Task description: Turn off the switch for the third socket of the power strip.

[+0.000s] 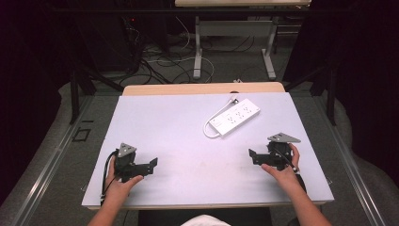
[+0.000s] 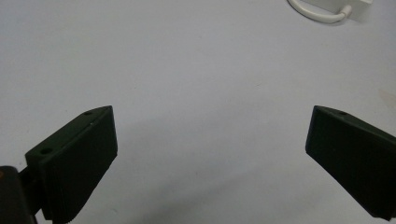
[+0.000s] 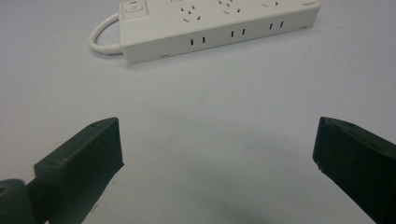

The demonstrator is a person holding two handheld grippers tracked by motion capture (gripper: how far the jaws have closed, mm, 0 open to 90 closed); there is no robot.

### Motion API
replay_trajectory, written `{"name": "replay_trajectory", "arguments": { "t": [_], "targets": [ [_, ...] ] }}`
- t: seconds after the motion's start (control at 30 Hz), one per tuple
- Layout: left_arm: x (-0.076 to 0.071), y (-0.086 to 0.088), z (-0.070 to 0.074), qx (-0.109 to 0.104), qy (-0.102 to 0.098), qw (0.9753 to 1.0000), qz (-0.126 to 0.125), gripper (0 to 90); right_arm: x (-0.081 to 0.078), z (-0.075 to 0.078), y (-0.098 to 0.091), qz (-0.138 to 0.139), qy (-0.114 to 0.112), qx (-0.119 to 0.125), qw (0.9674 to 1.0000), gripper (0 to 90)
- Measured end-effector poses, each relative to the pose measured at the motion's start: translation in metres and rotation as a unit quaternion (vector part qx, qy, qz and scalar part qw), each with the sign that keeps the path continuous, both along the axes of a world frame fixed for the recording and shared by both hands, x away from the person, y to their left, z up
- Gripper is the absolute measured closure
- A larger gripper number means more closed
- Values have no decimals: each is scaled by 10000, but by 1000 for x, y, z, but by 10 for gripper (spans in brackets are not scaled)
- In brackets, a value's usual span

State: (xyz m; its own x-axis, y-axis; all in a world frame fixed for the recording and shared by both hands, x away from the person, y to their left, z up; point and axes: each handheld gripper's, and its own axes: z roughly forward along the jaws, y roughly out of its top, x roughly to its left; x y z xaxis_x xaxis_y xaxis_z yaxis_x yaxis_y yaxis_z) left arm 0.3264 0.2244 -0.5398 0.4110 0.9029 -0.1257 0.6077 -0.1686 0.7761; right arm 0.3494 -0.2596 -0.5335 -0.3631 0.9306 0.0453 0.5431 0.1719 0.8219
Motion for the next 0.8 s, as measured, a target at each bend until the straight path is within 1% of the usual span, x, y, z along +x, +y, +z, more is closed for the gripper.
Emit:
{"name": "replay_trajectory", "arguments": {
  "t": [0.03, 0.07, 0.17, 0.23, 0.27, 0.3, 0.33, 0.37, 0.5, 0.53, 0.6, 0.67, 0.8],
  "targets": [
    [0, 0, 0, -13, -7, 10000, 10, 22, 0, 0, 1, -28, 13, 32, 10000, 10],
    [0, 0, 0, -13, -7, 10000, 10, 22, 1, 1, 0, -7, -3, -4, 10000, 10],
    [0, 0, 0, -21, -33, 10000, 18, 23, 3, 2, 1, -15, 23, 52, 10000, 15],
    [0, 0, 0, -26, -37, 10000, 31, 23, 4, 3, 0, 5, 18, 35, 10000, 17],
    [0, 0, 0, -41, -56, 9999, 82, 22, 5, 4, 2, -13, 45, 60, 10000, 18],
    [0, 0, 0, -41, -56, 9999, 82, 22, 6, 6, 1, -8, 48, 10, 10000, 19],
    [0, 0, -1, -50, -57, 9999, 83, 23, 7, 6, 2, 1, 13, 33, 10000, 22],
    [0, 0, 0, -46, -26, 10000, 64, 22, 7, 7, 3, 10, 27, 29, 10000, 23],
    [-1, 0, 0, -19, -46, 10000, 58, 23, 9, 9, 7, 45, 57, -30, 10000, 28],
    [-1, 1, 0, -21, -48, 10000, 56, 22, 10, 10, 8, 42, 30, -55, 10000, 32],
    [-1, 1, 0, -7, -36, 10000, 62, 22, 11, 12, 10, 68, 89, -47, 9999, 45],
    [-1, 1, 0, 13, -17, 10000, 55, 23, 14, 15, 11, 77, 68, -113, 9999, 51],
    [-1, 1, 0, 21, -10, 10000, 53, 23, 19, 21, 14, 94, 90, -109, 9999, 63]
  ]
}}
